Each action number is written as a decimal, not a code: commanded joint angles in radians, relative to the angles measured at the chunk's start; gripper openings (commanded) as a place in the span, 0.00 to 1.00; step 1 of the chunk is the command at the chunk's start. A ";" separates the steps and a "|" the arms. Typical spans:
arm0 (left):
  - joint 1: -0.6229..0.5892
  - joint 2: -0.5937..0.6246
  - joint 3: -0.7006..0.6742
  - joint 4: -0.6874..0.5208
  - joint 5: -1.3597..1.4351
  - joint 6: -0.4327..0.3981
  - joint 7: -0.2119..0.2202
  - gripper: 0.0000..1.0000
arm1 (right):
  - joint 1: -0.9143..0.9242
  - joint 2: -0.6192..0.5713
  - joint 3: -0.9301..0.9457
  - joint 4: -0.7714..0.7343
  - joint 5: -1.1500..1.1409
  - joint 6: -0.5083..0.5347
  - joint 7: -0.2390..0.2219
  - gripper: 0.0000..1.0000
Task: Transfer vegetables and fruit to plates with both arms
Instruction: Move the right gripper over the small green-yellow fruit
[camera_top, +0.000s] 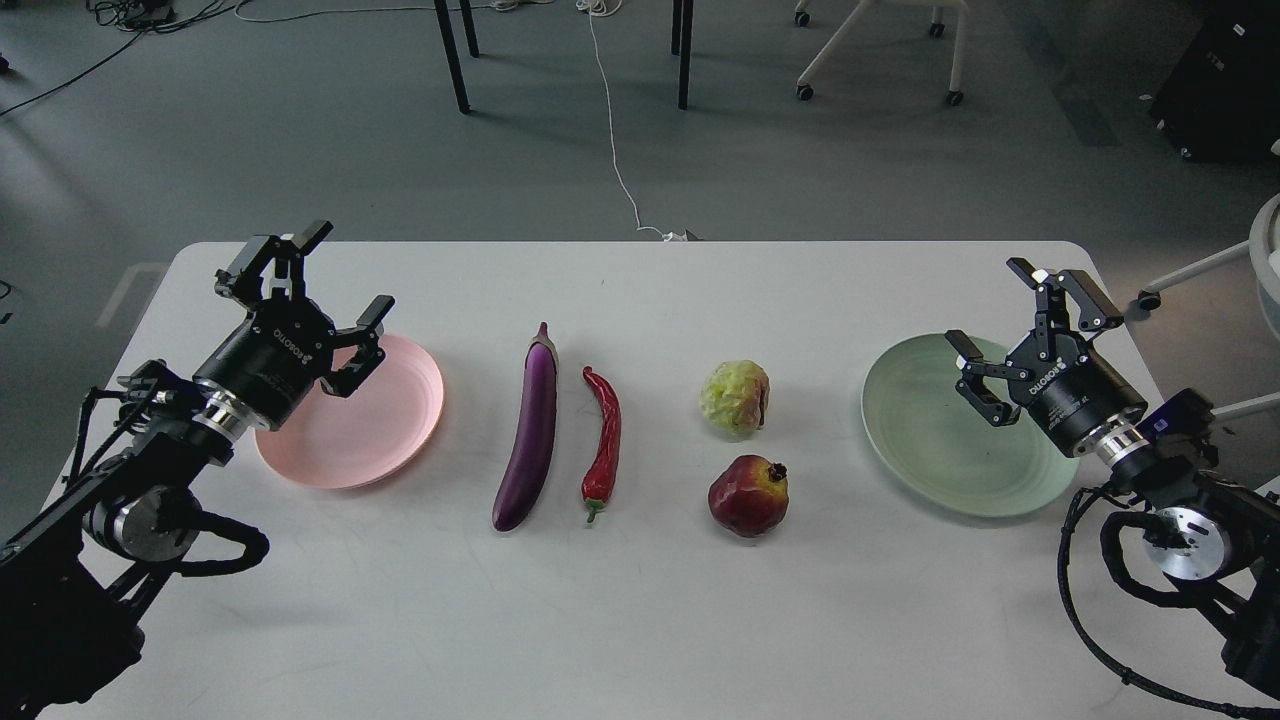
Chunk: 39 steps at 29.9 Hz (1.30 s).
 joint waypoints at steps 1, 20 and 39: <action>0.002 0.009 -0.017 -0.001 -0.007 0.000 -0.006 0.98 | 0.003 -0.003 0.001 0.003 -0.002 0.000 0.000 0.99; -0.024 0.034 -0.010 0.010 -0.002 0.000 -0.075 0.98 | 0.828 -0.009 -0.622 0.031 -0.811 0.000 0.000 0.99; -0.010 0.038 -0.019 -0.007 -0.001 0.000 -0.077 0.98 | 1.006 0.370 -1.074 -0.067 -1.254 0.000 0.000 0.99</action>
